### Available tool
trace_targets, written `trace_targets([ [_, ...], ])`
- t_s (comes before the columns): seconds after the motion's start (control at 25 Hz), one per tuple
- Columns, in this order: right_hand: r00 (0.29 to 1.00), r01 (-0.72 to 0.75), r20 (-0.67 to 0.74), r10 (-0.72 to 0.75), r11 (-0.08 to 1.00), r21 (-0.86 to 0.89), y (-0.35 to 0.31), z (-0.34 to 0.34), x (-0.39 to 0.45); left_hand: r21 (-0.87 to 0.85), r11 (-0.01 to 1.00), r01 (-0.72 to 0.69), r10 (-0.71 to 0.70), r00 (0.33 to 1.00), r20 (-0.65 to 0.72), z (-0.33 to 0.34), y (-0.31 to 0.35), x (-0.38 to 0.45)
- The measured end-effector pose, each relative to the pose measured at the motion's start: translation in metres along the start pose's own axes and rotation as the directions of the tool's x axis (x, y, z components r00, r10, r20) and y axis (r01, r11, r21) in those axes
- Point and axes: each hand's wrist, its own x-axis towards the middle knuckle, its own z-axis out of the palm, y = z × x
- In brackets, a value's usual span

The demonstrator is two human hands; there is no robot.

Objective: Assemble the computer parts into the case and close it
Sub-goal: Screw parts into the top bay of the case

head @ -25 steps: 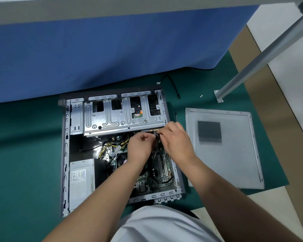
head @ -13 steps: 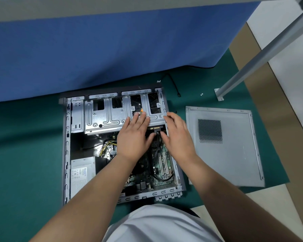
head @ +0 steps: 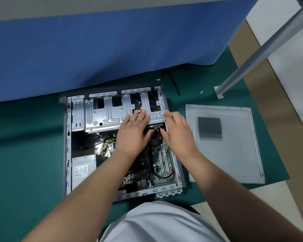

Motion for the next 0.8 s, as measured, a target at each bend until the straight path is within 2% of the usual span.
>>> trace_targets([
  [0.08,0.996,0.073,0.052,-0.069,0.994,-0.082,0.002,-0.010,-0.005,-0.178,0.983,-0.044,0.039,0.999,-0.028,-0.014,-0.016,-0.013],
  [0.12,0.989,0.141,0.054,-0.136,0.983,-0.115,0.002,-0.015,-0.012,-0.229,0.972,-0.061,0.037,0.993,-0.108,-0.020,-0.028,-0.025],
  [0.2,0.945,0.327,0.052,-0.323,0.938,-0.116,-0.005,-0.021,-0.032,-0.215,0.976,-0.013,-0.035,0.975,-0.219,-0.027,-0.054,-0.056],
  [0.24,0.906,0.422,0.082,-0.415,0.901,-0.098,-0.012,-0.020,-0.043,-0.182,0.982,0.045,-0.081,0.977,-0.198,-0.029,-0.064,-0.070],
  [0.32,0.816,0.567,0.223,-0.534,0.814,-0.125,-0.032,-0.011,-0.058,-0.052,0.989,0.138,-0.142,0.987,-0.074,-0.028,-0.076,-0.087],
  [0.36,0.780,0.604,0.330,-0.532,0.778,-0.172,-0.042,-0.005,-0.062,0.041,0.987,0.153,-0.154,0.988,0.002,-0.027,-0.079,-0.090],
  [0.44,0.736,0.608,0.534,-0.415,0.752,-0.253,-0.058,0.008,-0.065,0.204,0.967,0.152,-0.184,0.972,0.146,-0.028,-0.079,-0.088],
  [0.52,0.705,0.579,0.650,-0.284,0.760,-0.295,-0.067,0.013,-0.065,0.289,0.942,0.173,-0.251,0.934,0.256,-0.028,-0.075,-0.078],
  [0.64,0.701,0.536,0.673,-0.234,0.795,-0.282,-0.077,0.015,-0.061,0.289,0.920,0.266,-0.356,0.874,0.329,-0.024,-0.067,-0.062],
  [0.8,0.680,0.444,0.719,-0.143,0.861,-0.249,-0.083,0.020,-0.056,0.136,0.916,0.377,-0.401,0.851,0.340,-0.027,-0.064,-0.051],
])
